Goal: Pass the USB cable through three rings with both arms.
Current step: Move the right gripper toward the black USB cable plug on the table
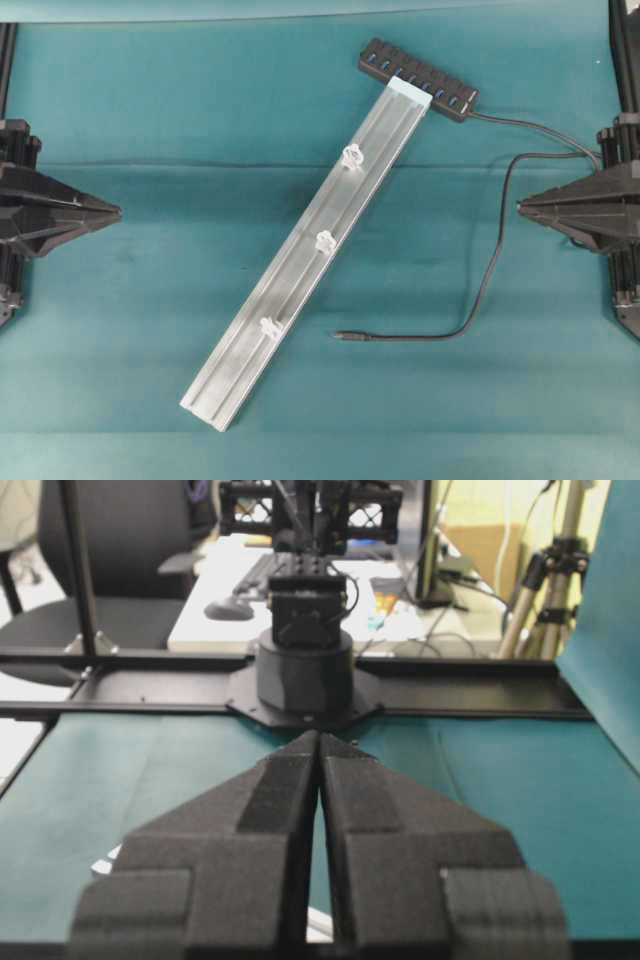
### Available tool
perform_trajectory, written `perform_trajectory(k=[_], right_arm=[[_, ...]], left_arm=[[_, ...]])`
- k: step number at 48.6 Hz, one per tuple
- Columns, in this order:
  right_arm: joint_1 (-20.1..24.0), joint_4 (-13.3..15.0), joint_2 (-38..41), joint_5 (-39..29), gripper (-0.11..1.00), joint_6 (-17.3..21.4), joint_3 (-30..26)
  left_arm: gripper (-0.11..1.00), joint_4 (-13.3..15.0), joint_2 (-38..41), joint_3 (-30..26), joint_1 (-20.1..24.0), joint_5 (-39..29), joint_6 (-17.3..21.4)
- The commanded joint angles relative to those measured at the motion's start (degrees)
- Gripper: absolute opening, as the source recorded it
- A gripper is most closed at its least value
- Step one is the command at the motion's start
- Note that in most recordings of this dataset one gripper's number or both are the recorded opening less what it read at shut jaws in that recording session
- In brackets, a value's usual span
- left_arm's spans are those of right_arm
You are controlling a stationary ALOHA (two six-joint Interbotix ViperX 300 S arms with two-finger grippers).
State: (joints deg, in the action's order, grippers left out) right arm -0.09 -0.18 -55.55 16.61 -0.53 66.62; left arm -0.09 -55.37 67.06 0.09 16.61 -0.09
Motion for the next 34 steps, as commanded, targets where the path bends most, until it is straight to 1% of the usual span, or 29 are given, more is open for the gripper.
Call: perform_trajectory(k=[1, 2, 4, 7, 8, 12, 22, 34], right_arm=[[0.26, -0.35, 1.14, 0.26, 0.09, 1.41, -0.26], [0.62, -1.41, 1.76, -0.53, 0.09, 1.85, -0.62], [1.05, -3.25, 2.64, -2.55, 0.08, 2.90, -1.49], [1.05, -5.19, 4.39, -7.21, 0.01, 5.10, -3.34], [1.05, -5.45, 5.01, -8.96, 0.00, 5.80, -3.87], [1.14, -5.36, 7.56, -16.26, 0.00, 7.38, -6.77], [1.76, -5.36, 15.64, -32.96, 0.00, 7.56, -14.41], [4.04, -5.36, 29.53, -47.81, 0.00, 7.47, -23.82]], left_arm=[[0.14, -0.79, 0.97, -2.29, -0.88, -1.23, -1.76], [0.14, -0.88, 0.97, -2.64, -0.88, -1.76, -1.93], [0.09, -0.88, 1.14, -3.08, -0.97, -2.81, -2.46], [0.01, -0.88, 1.32, -3.78, -1.14, -3.96, -2.90], [-0.01, -0.79, 1.32, -4.04, -1.32, -4.22, -3.08], [-0.01, -0.88, 1.41, -4.75, -1.58, -4.92, -3.08], [-0.01, -0.97, 1.41, -5.27, -1.49, -5.01, -3.08], [-0.01, -0.88, 2.11, -5.36, -0.62, -5.54, -2.99]])
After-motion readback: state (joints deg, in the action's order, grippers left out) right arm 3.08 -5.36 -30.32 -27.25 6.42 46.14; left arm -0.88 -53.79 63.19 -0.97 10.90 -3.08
